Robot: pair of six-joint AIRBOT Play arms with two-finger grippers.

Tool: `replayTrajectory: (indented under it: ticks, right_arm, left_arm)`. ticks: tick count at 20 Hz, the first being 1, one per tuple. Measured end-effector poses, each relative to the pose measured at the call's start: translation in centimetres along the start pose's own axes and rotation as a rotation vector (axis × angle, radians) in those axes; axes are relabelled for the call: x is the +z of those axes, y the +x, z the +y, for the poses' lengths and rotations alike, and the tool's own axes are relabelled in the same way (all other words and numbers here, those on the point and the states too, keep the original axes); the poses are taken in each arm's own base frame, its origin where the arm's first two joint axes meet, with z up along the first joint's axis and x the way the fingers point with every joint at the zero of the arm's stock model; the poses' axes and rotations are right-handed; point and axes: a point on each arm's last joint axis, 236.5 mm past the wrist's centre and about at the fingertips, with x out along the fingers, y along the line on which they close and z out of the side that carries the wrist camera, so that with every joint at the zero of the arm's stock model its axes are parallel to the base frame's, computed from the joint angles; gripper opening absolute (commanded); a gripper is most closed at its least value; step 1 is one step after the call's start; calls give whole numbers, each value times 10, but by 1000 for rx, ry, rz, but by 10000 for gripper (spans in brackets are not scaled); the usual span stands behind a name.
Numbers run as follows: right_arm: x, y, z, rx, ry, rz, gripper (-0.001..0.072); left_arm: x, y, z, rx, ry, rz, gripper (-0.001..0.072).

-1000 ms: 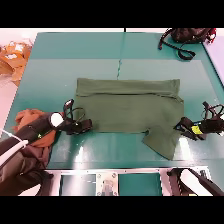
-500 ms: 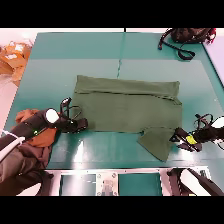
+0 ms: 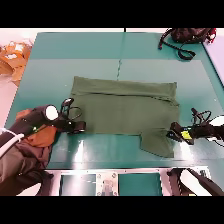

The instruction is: Fold the shirts.

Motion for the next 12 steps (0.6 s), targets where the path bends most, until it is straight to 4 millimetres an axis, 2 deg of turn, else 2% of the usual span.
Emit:
replayTrajectory:
  ticks: [4, 7, 9, 12]
  right_arm:
    - [-3, -20, -9, -71, -8, -17, 14]
    - [4, -37, -6, -84, -15, -62, 14]
    - [19, -53, 7, -58, -30, -122, 14]
    - [54, -79, 42, 15, -74, -232, 14]
  left_arm:
    - [2, -25, 0, 54, 72, 50, 23]
    - [10, -41, -2, 79, 120, 47, 23]
    - [24, -53, -5, 96, 151, 23, 23]
    - [54, -66, -10, 127, 188, -15, 23]
